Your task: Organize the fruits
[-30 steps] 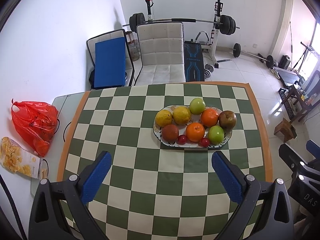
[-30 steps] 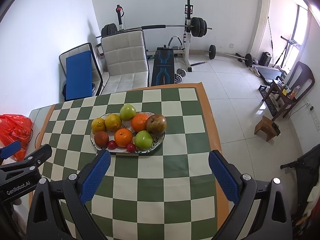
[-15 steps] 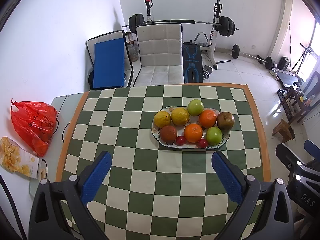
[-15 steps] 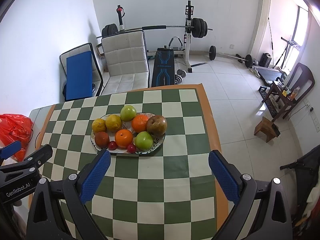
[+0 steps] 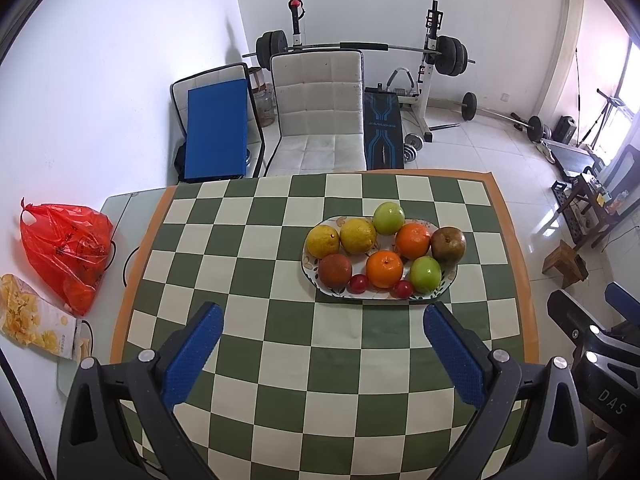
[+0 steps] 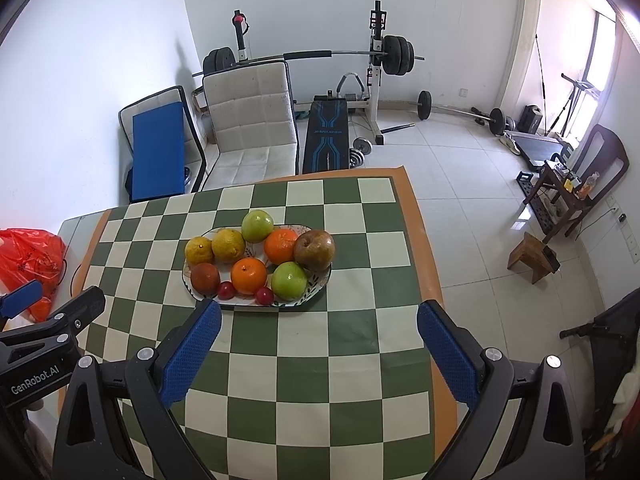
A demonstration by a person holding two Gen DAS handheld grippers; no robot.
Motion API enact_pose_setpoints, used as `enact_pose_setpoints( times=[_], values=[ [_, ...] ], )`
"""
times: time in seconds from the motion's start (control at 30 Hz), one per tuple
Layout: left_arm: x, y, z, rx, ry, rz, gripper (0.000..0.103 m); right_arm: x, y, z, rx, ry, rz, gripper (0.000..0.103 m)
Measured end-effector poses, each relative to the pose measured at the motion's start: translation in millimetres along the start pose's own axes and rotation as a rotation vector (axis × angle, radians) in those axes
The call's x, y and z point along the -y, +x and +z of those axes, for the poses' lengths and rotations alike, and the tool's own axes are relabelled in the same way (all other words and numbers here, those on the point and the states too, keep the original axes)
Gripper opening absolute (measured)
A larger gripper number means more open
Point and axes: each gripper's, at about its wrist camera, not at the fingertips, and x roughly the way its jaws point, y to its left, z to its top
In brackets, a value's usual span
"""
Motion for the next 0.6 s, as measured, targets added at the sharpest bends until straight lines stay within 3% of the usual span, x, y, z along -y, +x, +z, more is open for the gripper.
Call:
enact_pose_setpoints(
  times=[0.6],
  values=[
    [3.5, -2.6, 2.1, 0.005, -0.002, -0.008, 0.103, -3.1, -6.8, 4.2, 0.011, 0.003, -0.007, 0.100]
  ],
)
